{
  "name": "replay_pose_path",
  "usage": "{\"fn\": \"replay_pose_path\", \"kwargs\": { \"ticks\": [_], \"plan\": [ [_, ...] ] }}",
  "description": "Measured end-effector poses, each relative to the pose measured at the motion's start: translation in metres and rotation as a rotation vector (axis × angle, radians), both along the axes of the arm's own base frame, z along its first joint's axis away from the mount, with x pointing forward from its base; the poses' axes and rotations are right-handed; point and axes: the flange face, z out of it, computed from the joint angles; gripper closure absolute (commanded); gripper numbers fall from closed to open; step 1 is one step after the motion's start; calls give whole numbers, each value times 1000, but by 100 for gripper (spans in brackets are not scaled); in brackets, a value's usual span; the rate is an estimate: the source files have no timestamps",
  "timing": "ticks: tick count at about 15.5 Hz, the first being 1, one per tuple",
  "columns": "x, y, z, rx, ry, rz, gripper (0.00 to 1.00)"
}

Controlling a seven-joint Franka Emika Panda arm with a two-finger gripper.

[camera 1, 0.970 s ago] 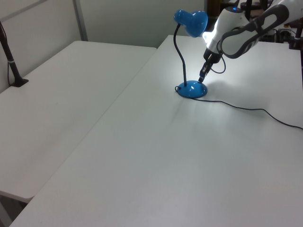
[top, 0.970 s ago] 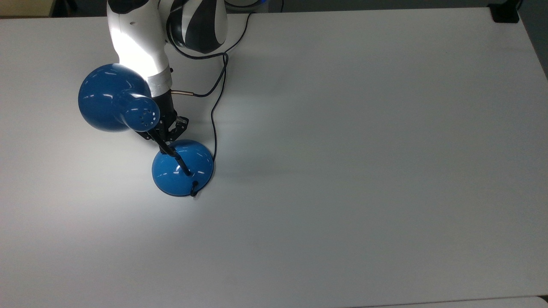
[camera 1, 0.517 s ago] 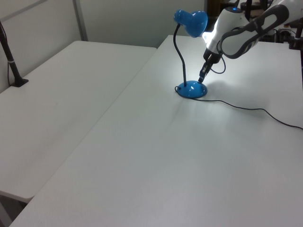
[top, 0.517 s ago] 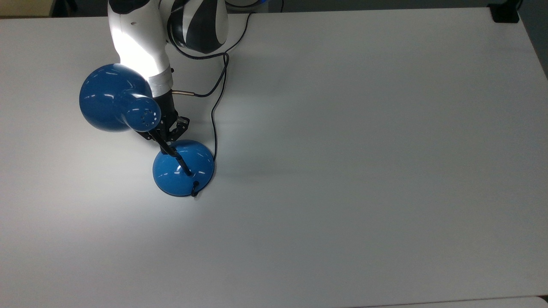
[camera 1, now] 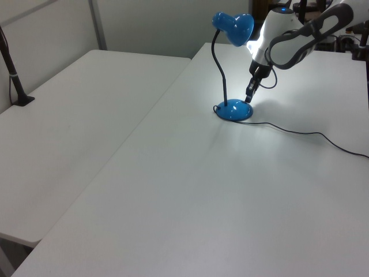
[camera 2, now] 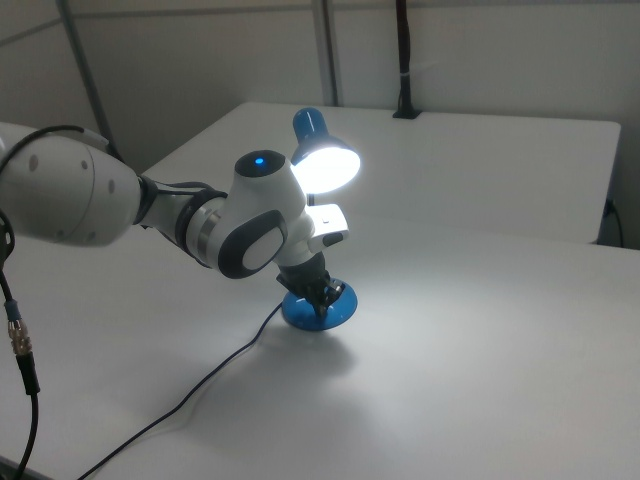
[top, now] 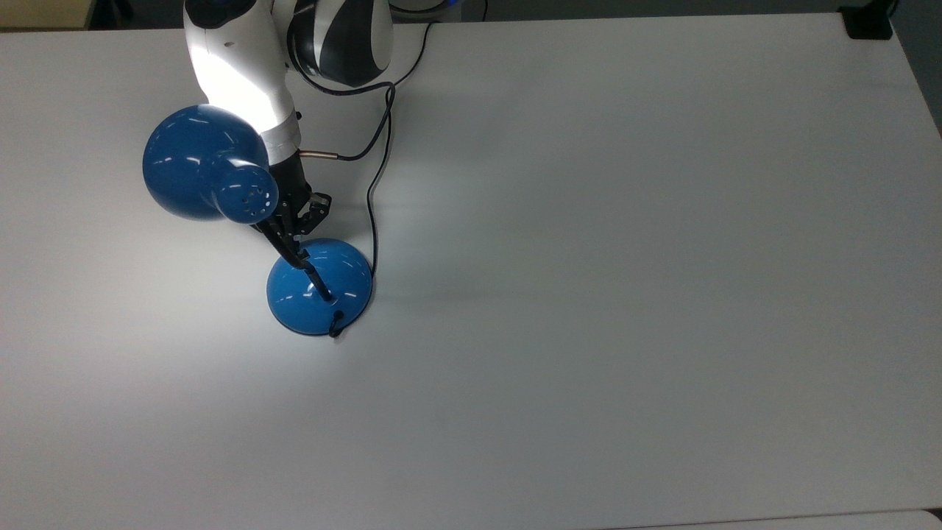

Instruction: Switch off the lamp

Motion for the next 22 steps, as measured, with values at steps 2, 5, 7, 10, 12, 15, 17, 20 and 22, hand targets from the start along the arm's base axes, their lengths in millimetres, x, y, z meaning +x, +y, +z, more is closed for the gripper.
{"fn": "replay_pose_path", "kwargs": {
  "ticks": [2,5,7,10,12,15,17,20,22],
  "plan": [
    [-2,2,-1,6,23,9,100],
    [-1,4,3,6,21,11,100],
    [0,4,7,11,12,7,100],
    [3,5,13,35,-4,-14,100],
    [3,6,12,37,0,-12,100],
    [2,6,5,41,15,-12,100],
    [1,6,3,40,20,-6,100],
    [1,6,2,39,23,2,100],
    [-1,6,0,41,43,15,100]
  ]
}}
